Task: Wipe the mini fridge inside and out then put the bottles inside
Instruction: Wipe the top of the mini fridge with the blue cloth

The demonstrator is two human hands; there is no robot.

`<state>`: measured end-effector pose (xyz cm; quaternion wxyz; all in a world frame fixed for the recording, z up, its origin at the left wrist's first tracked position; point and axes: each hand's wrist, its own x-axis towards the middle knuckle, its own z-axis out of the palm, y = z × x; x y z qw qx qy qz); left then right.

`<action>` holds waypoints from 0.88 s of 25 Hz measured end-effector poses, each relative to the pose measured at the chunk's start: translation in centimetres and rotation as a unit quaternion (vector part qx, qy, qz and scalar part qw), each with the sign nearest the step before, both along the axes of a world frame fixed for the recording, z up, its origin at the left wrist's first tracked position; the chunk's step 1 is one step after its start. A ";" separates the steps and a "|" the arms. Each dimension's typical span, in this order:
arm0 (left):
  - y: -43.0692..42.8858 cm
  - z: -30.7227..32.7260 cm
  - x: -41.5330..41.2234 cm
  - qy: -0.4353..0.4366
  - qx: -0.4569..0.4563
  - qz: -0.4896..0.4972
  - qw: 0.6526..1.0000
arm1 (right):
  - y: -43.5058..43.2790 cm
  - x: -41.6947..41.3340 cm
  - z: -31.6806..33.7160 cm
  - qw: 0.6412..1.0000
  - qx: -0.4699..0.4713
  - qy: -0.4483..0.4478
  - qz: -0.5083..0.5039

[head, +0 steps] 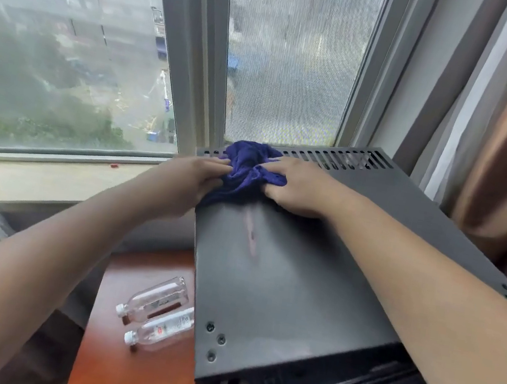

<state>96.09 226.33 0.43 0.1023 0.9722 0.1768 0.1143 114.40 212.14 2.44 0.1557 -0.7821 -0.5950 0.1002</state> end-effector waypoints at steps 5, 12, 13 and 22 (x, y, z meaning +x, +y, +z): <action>-5.8 -1.0 -8.0 -0.055 -0.038 -0.030 0.997 | -5.9 -4.4 -0.3 0.995 -0.002 0.026 0.092; -11.0 -1.1 -14.7 -0.072 -0.213 0.012 0.974 | -14.2 -10.4 -1.2 0.986 0.027 0.044 0.156; -11.1 -1.2 -14.8 -0.075 -0.205 0.031 0.975 | -15.0 -11.0 -1.2 0.987 0.027 0.043 0.152; -5.6 1.5 -4.6 -0.126 -0.064 0.162 0.977 | -7.9 -5.3 -1.7 0.999 0.039 0.004 0.026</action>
